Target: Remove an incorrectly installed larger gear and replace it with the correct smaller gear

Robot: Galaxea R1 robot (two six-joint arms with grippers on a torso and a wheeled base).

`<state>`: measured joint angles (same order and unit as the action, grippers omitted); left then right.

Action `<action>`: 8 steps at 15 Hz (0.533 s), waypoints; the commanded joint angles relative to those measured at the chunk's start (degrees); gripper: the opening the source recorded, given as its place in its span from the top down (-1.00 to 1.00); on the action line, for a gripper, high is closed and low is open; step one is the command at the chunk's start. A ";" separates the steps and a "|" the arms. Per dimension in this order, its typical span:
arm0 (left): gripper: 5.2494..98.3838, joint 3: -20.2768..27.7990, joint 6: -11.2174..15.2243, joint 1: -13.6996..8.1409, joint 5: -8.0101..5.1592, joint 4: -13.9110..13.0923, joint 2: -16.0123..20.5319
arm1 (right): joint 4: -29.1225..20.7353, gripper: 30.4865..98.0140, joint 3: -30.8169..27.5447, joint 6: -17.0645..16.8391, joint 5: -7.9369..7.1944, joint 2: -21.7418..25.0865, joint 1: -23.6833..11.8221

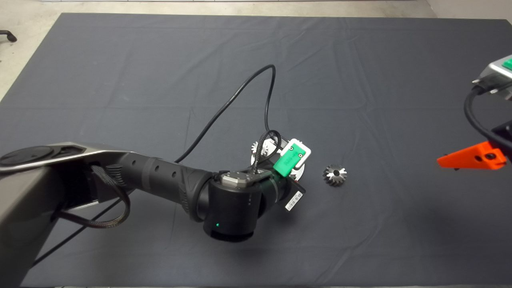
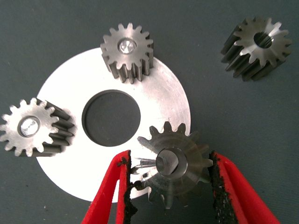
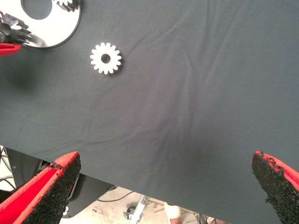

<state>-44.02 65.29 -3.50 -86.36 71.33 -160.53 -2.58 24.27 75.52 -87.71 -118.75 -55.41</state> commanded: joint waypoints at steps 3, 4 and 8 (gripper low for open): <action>0.39 -0.96 -0.44 0.16 0.75 2.59 -0.54 | -1.63 -0.96 -0.29 0.42 -2.90 -0.39 -1.02; 0.39 -0.96 -0.52 0.24 0.75 2.68 -0.54 | -1.63 -0.96 -0.29 0.42 -2.90 -0.39 -1.02; 0.39 -2.22 -0.78 0.86 0.84 2.76 -0.54 | -1.63 -0.96 -0.38 0.42 -2.90 -0.39 -1.02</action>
<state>-45.45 65.12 -2.34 -86.13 72.13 -160.94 -2.58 24.27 75.52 -87.71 -118.77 -55.40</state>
